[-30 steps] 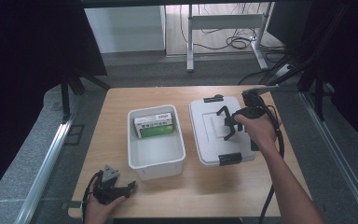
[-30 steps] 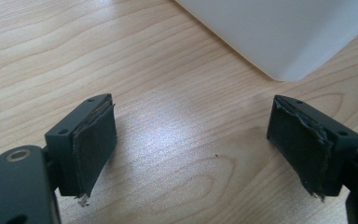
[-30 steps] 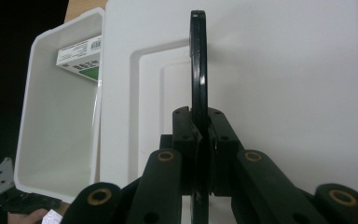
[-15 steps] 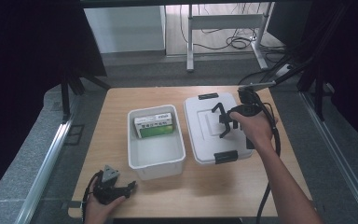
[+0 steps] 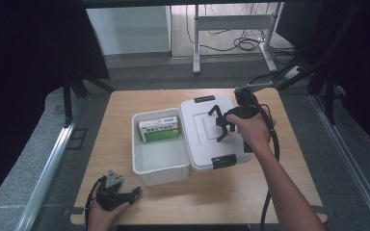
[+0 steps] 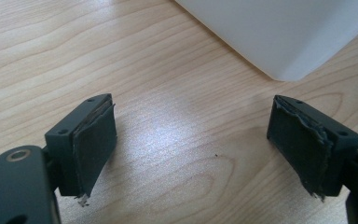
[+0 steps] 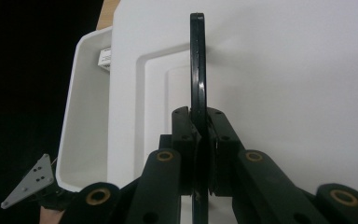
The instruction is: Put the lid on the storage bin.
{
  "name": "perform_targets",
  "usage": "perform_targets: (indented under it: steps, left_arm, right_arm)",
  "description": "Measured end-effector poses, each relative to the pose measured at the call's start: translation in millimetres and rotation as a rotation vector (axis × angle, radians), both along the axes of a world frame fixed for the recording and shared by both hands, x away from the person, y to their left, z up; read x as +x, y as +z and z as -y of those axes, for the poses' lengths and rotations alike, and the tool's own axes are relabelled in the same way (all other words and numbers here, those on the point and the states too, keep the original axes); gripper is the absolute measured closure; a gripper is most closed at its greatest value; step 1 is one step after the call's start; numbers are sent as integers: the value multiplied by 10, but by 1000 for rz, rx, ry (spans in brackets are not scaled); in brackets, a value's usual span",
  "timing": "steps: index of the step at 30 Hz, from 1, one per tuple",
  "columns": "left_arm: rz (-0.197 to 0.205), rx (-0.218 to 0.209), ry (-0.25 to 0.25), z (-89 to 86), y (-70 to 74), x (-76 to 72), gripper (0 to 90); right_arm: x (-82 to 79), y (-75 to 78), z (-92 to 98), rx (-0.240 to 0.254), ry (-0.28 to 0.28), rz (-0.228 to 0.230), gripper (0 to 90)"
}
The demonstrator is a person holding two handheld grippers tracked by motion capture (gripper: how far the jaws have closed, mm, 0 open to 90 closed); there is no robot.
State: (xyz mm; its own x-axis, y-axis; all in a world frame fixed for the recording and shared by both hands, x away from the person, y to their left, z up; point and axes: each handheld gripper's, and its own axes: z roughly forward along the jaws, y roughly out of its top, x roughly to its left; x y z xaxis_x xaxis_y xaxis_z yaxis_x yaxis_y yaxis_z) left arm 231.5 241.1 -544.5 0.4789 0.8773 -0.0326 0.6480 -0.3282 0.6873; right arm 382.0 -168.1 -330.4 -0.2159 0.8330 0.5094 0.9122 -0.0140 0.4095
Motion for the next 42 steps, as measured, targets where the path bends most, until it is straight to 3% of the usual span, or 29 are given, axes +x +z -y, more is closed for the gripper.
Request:
perform_targets:
  steps: [19, 42]
  left_arm:
    - [-2, 2, -4, -3, 1, 0, 155]
    - [-1, -1, -4, 1, -1, 1, 151]
  right_arm:
    - [-13, 31, -324, 13, 51, 7, 837]
    - [-44, 129, -537, -3, 81, 41, 836]
